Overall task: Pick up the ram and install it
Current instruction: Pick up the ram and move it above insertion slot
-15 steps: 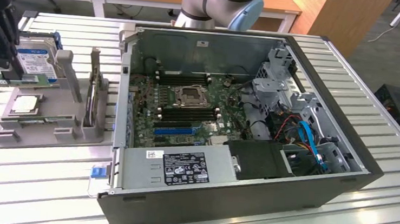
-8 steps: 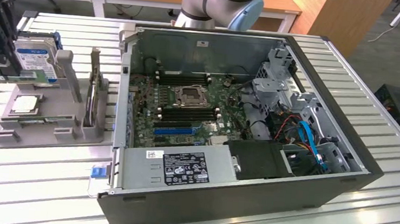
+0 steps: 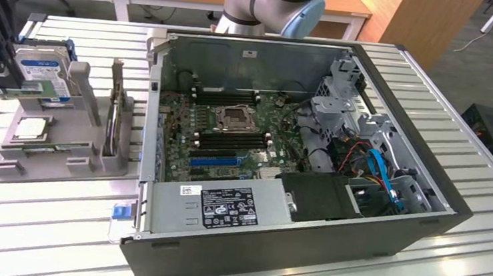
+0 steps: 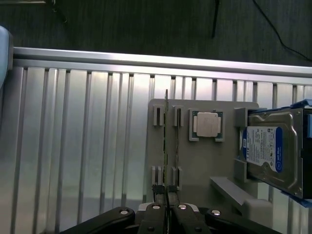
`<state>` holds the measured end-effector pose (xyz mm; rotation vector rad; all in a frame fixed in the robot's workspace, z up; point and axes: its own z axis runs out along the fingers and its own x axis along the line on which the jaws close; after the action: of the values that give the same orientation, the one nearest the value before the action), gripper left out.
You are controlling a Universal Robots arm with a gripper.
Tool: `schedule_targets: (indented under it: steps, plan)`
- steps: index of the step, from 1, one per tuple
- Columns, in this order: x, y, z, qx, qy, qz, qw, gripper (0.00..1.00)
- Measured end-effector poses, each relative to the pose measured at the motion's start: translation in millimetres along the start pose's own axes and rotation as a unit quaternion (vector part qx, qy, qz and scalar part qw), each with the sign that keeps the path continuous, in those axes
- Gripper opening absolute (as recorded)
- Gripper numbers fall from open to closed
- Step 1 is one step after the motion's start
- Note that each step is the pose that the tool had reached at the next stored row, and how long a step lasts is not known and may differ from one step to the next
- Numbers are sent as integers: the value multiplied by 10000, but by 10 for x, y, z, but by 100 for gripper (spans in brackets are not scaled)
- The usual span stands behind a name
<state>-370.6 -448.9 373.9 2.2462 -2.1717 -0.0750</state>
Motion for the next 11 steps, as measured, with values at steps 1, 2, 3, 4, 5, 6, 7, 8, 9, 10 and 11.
schedule_targets:
  steps: [1, 2, 3, 4, 5, 6, 7, 8, 9, 10, 11]
  plan:
    - [0, 0, -10, 0, 0, 0, 10000, 13]
    - [0, 1, -20, 0, 0, 1, 10000, 13]
    - [-1, 1, -29, 1, 0, 1, 10000, 13]
    - [-1, 1, -39, 0, 0, 1, 10000, 13]
    - [-1, 2, -49, 0, 0, 2, 10000, 13]
    - [-1, 2, -59, 0, 0, 2, 10000, 13]
    - [-2, 3, -69, 0, 0, 2, 10000, 13]
    - [-2, 3, -79, 0, 0, 3, 10000, 13]
    - [-2, 4, -90, 0, 0, 3, 10000, 13]
    - [-2, 4, -100, 1, 0, 3, 10000, 13]
    - [-2, 5, -108, 1, 0, 4, 10000, 13]
